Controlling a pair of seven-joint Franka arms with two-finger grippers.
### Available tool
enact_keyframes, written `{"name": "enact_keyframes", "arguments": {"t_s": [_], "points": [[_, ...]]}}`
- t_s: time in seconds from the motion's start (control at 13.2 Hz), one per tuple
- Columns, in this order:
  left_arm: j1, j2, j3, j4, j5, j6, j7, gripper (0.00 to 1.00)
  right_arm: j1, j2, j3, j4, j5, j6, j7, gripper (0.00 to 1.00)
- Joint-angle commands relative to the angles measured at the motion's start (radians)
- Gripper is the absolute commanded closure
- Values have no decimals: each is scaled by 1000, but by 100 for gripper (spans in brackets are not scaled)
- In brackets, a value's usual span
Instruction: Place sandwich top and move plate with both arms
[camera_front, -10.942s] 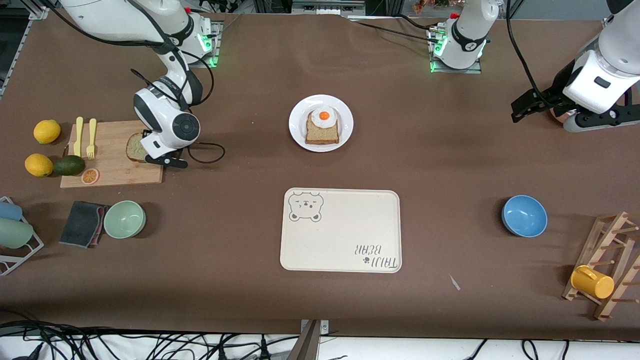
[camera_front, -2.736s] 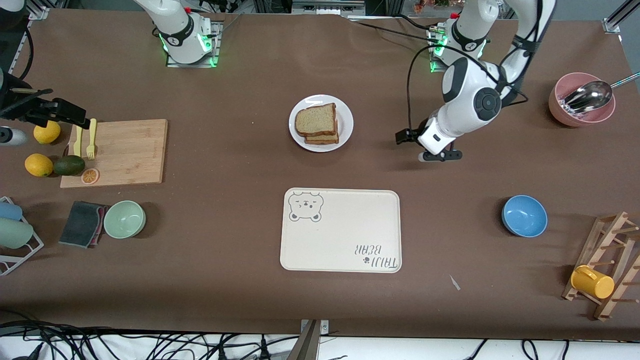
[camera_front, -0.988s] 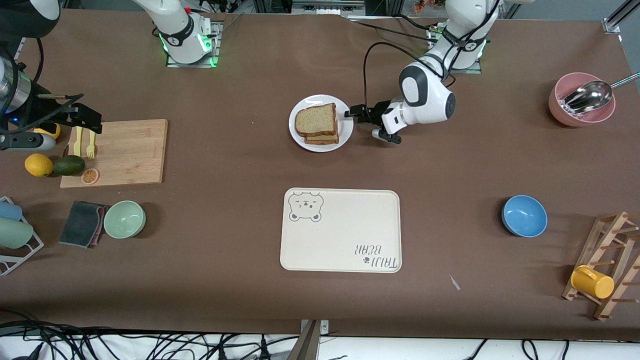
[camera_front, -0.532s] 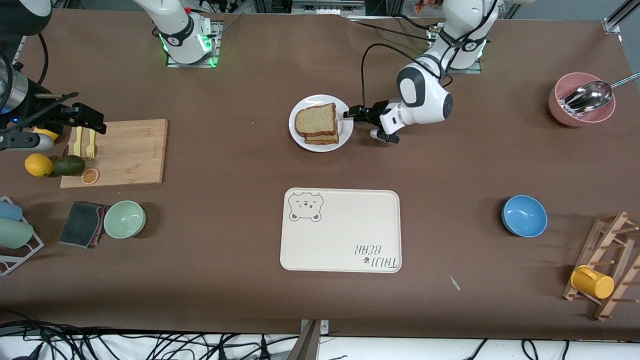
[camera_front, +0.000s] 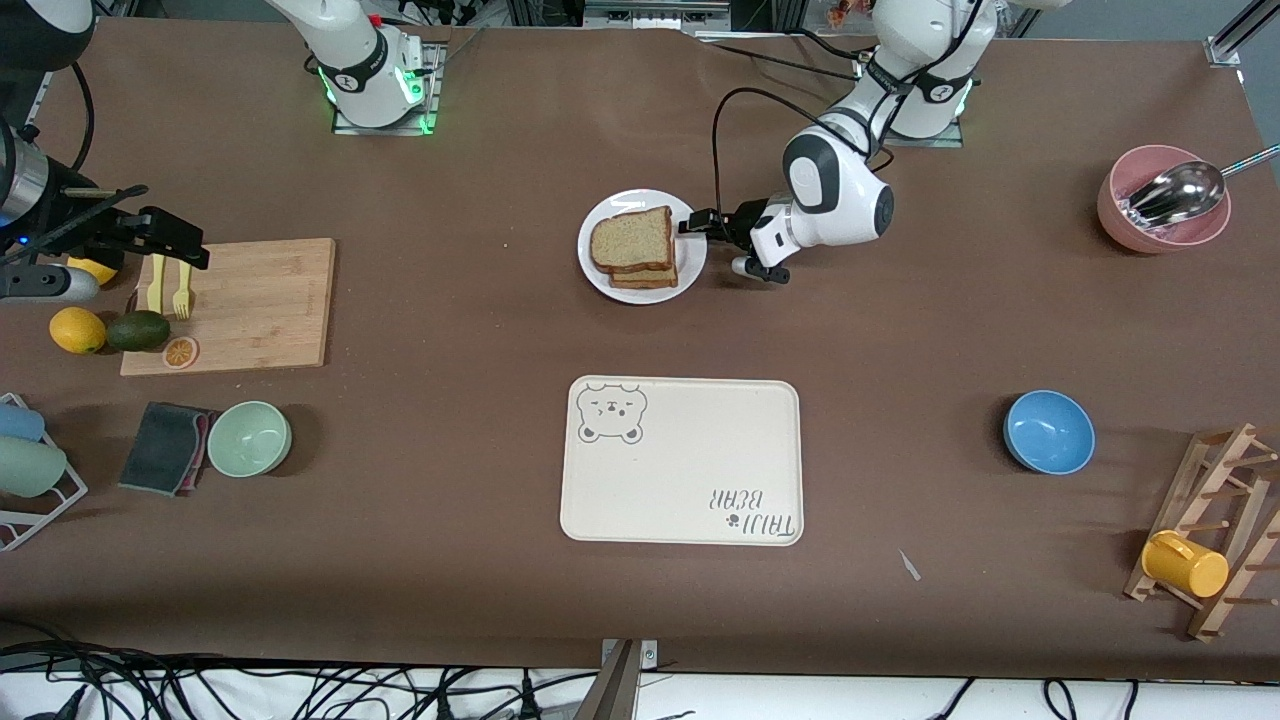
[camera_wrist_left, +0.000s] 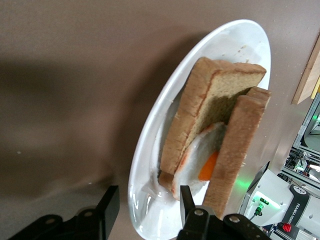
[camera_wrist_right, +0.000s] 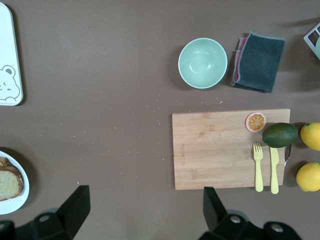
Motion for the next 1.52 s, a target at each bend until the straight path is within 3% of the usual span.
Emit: {"name": "enact_keyframes", "arguments": {"t_s": [0.0, 0.76, 0.84, 1.06, 1.14, 1.29, 1.44], "points": [[-18, 36, 7, 21, -49, 18, 35, 52, 0, 4, -2, 19, 20, -7, -8, 0], [-41, 96, 7, 102, -66, 58, 35, 59, 0, 0, 1, 20, 11, -19, -8, 0], [-42, 101, 7, 107, -72, 75, 33, 65, 0, 0, 1, 20, 9, -19, -8, 0], [-47, 102, 7, 107, -74, 75, 36, 67, 0, -2, 4, 22, 6, -19, -9, 0], [-48, 102, 7, 107, -72, 75, 36, 75, 0, -2, 4, 22, 6, -19, -9, 0], [-48, 98, 7, 107, -72, 75, 36, 79, 3, -3, 5, 22, 6, -19, -9, 0], [-45, 90, 8, 107, -68, 75, 35, 71, 5, -3, 5, 22, 3, -19, -9, 0]]}}
